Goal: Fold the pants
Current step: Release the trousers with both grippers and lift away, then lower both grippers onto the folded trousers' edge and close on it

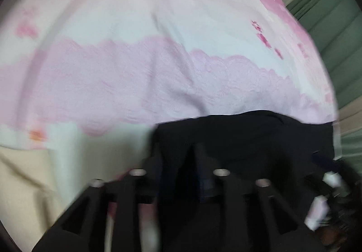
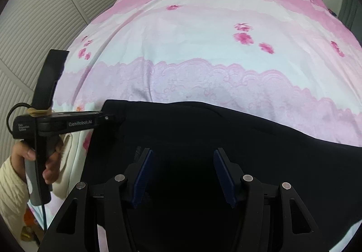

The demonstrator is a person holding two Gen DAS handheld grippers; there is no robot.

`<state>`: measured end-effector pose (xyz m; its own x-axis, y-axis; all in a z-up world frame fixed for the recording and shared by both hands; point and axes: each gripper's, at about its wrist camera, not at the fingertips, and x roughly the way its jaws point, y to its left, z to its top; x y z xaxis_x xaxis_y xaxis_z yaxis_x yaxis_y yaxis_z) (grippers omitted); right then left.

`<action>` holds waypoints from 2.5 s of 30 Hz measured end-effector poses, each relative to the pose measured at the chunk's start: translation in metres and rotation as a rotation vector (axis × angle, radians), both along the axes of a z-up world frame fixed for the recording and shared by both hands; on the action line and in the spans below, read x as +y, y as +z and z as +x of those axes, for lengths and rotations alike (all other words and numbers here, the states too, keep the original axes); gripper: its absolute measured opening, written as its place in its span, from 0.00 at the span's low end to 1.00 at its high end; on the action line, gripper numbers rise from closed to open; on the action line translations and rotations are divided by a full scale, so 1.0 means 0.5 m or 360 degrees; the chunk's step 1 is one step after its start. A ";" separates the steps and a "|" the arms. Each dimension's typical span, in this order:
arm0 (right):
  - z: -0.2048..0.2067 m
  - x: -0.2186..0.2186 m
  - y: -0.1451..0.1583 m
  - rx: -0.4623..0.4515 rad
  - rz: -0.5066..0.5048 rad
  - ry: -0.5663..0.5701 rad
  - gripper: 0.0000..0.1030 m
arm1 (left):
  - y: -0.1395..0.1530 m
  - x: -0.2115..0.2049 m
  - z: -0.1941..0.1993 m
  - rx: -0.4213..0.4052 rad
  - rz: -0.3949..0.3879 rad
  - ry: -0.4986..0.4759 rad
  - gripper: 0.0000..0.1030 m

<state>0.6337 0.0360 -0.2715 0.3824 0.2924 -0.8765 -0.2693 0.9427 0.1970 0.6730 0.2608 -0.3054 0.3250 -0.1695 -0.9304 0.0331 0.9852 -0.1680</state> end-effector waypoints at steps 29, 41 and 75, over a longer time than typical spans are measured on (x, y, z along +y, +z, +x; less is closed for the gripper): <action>-0.432 -0.617 0.349 -0.0377 0.0030 -0.0436 0.71 | 0.393 -0.673 -0.475 -0.0406 0.0098 -0.0304 0.73; -0.392 -1.009 0.329 -0.0407 0.0115 -0.0162 0.71 | 0.369 -1.041 -0.479 -0.0394 0.0188 0.0076 0.80; 0.071 -1.488 -0.144 -0.0061 0.0002 -0.0319 0.45 | 0.036 -1.544 -0.054 -0.0139 0.0470 -0.0118 0.80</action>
